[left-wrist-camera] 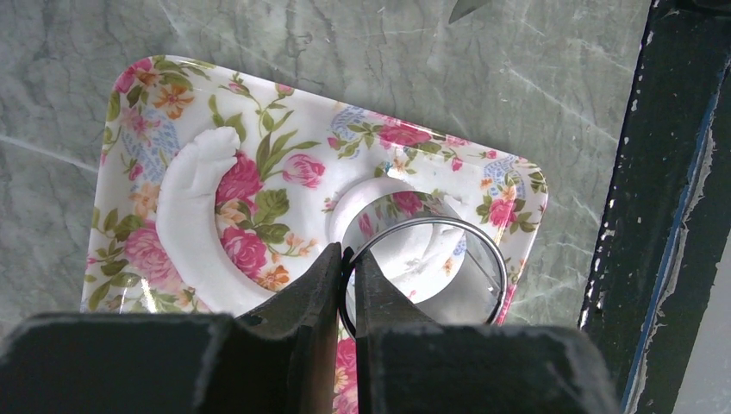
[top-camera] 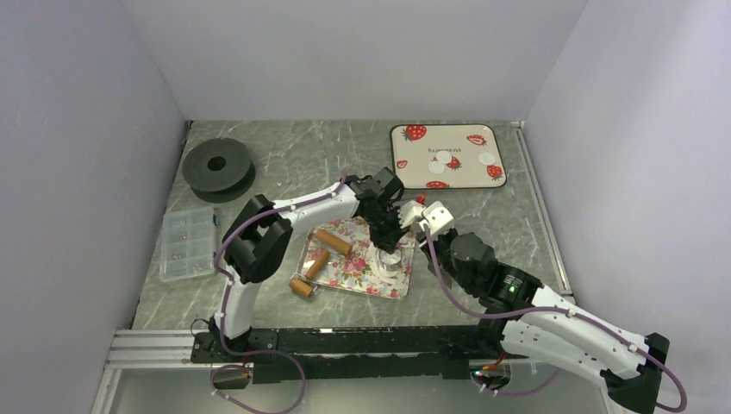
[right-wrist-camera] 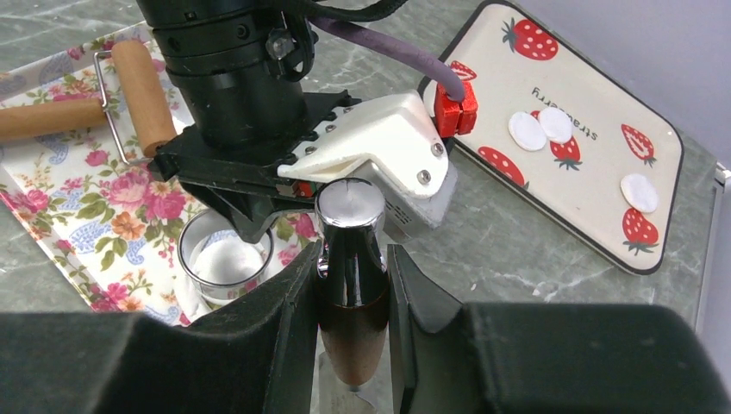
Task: Roll out the dumpling wrappers from the dough
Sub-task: Remove the dumpling wrapper from the work surface.
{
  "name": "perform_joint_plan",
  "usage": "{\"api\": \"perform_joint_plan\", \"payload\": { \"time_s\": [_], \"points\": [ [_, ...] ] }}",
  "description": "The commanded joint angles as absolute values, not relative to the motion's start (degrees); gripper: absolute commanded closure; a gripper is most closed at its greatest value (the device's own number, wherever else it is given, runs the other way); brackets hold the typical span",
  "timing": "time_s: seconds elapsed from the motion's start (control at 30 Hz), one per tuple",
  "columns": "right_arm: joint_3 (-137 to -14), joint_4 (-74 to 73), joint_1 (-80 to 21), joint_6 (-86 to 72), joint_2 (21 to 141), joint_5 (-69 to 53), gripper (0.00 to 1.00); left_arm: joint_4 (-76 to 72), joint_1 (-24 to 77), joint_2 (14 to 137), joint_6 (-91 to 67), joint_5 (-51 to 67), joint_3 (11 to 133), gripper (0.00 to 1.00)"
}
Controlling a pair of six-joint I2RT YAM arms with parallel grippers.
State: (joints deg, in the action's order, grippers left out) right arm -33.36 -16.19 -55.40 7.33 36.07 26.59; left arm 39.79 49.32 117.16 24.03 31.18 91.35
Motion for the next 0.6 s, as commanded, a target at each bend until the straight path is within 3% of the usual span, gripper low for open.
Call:
{"api": "perform_joint_plan", "payload": {
  "time_s": [0.0,0.57],
  "points": [
    [-33.95,-11.48,-54.66,7.03,35.66,25.22,1.00,38.70,50.86,116.68,23.94,31.12,92.21,0.86],
    [-33.42,-11.00,-53.62,6.85,35.77,23.32,1.00,38.28,51.84,119.57,26.31,27.83,92.45,0.86]
  ]
}}
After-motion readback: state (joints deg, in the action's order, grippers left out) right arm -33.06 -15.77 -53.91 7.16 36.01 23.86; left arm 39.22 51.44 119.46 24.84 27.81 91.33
